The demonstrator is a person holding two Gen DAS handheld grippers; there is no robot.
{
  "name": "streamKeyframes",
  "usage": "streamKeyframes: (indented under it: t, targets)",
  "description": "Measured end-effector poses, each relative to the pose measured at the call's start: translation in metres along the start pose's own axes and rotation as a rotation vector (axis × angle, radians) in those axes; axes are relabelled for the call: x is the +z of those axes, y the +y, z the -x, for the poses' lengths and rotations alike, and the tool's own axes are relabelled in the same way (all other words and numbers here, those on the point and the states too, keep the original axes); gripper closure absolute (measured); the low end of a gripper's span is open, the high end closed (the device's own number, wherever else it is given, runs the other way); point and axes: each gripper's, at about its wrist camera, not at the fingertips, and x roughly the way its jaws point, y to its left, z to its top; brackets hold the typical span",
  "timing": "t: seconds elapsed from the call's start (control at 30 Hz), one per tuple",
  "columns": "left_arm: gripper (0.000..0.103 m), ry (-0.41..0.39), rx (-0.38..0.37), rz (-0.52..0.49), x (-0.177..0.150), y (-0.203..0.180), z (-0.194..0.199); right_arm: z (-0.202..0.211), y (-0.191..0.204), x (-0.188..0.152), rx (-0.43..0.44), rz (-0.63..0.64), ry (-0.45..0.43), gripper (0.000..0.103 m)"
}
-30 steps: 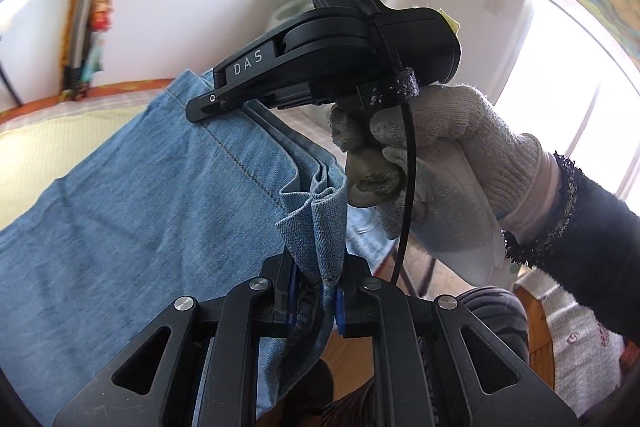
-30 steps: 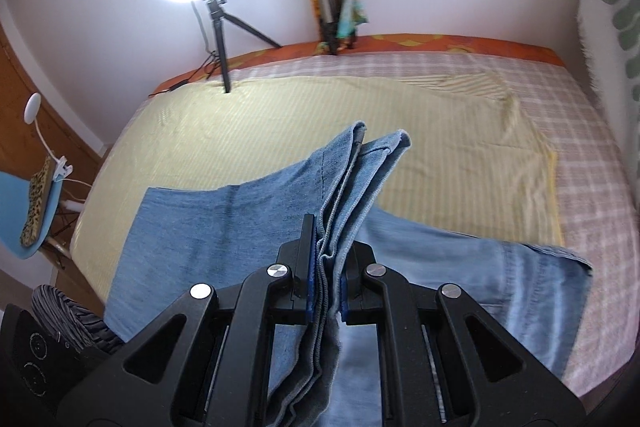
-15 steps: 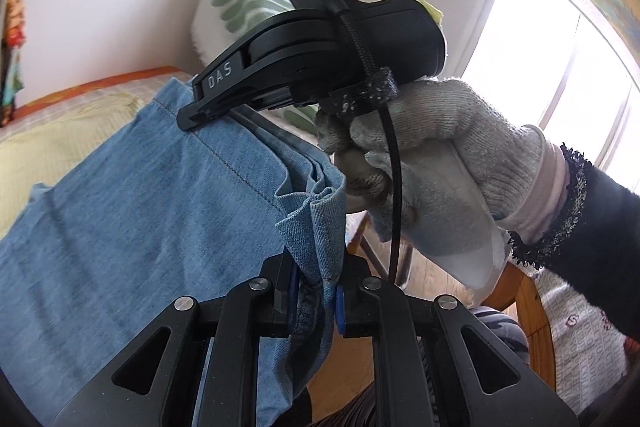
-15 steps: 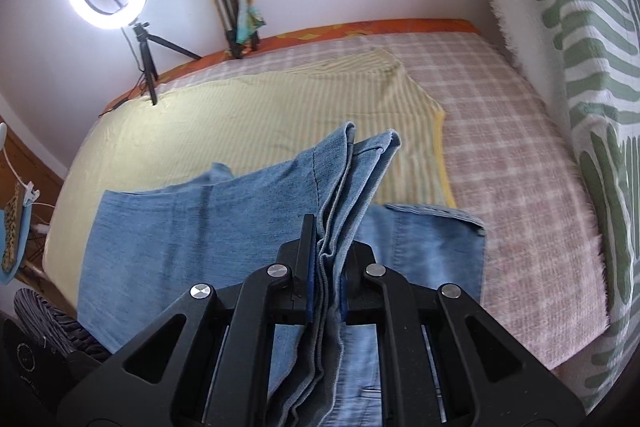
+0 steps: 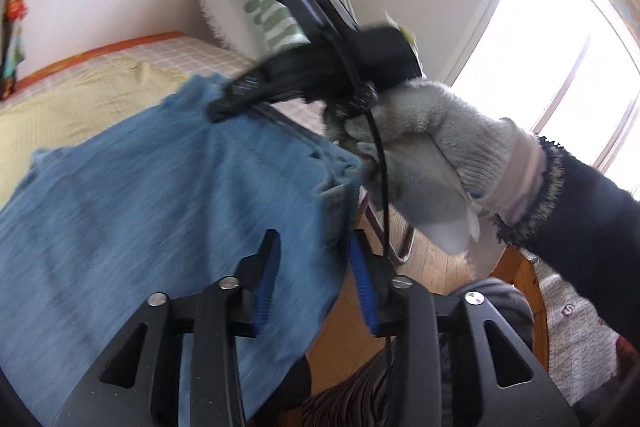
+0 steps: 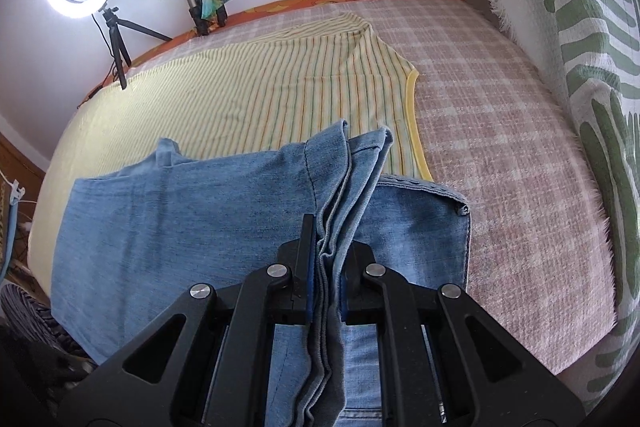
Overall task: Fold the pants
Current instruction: 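Lift the hem with both tools and fold it over toward the waistband, then open both tools to release the folded jeans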
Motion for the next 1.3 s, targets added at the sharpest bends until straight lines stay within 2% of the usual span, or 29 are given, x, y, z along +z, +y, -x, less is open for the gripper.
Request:
streamKeyframes:
  t: [0.1,0.23,0.47,0.5,0.57,0.63,0.7,0.77,0.87,0.97,1.07,1.3]
  targets:
    - [0.066,-0.02,0.061,0.022,-0.008,0.027,0.033,-0.008,-0.002,-0.003,-0.019,0.008,0.014,0.094]
    - [0.066,-0.048,0.217,0.07,-0.027,0.073,0.086,-0.014,-0.002,-0.006,-0.046,0.022,0.024,0.094]
    - [0.066,-0.05,0.446,0.273,-0.087,0.139,0.155,-0.02,0.013,-0.008,-0.167,0.112,0.039,0.093]
    - [0.066,-0.046,0.462,0.297,-0.096,0.143,0.16,-0.02,0.016,-0.007,-0.19,0.121,0.043,0.091]
    - [0.066,-0.034,0.492,0.359,-0.115,0.155,0.174,-0.016,0.02,-0.005,-0.265,0.138,0.038,0.073]
    - [0.066,-0.018,0.5,0.402,-0.131,0.158,0.179,-0.008,0.026,-0.003,-0.367,0.169,0.011,0.071]
    - [0.064,-0.014,0.511,0.42,-0.143,0.157,0.184,0.004,0.032,-0.002,-0.399,0.168,-0.018,0.069]
    - [0.06,-0.019,0.511,0.449,-0.152,0.157,0.187,0.021,0.038,0.001,-0.354,0.133,-0.058,0.067]
    - [0.059,-0.026,0.496,0.498,-0.167,0.158,0.193,0.04,0.059,0.003,-0.257,0.116,-0.098,0.058]
    - [0.059,-0.036,0.471,0.544,-0.177,0.16,0.196,0.047,0.091,0.006,-0.158,0.14,-0.108,0.057]
    - [0.059,-0.051,0.454,0.573,-0.185,0.16,0.195,0.046,0.125,0.006,-0.071,0.179,-0.105,0.057]
    - [0.06,-0.097,0.473,0.576,-0.191,0.155,0.193,0.021,0.213,-0.001,0.14,0.256,-0.049,0.057]
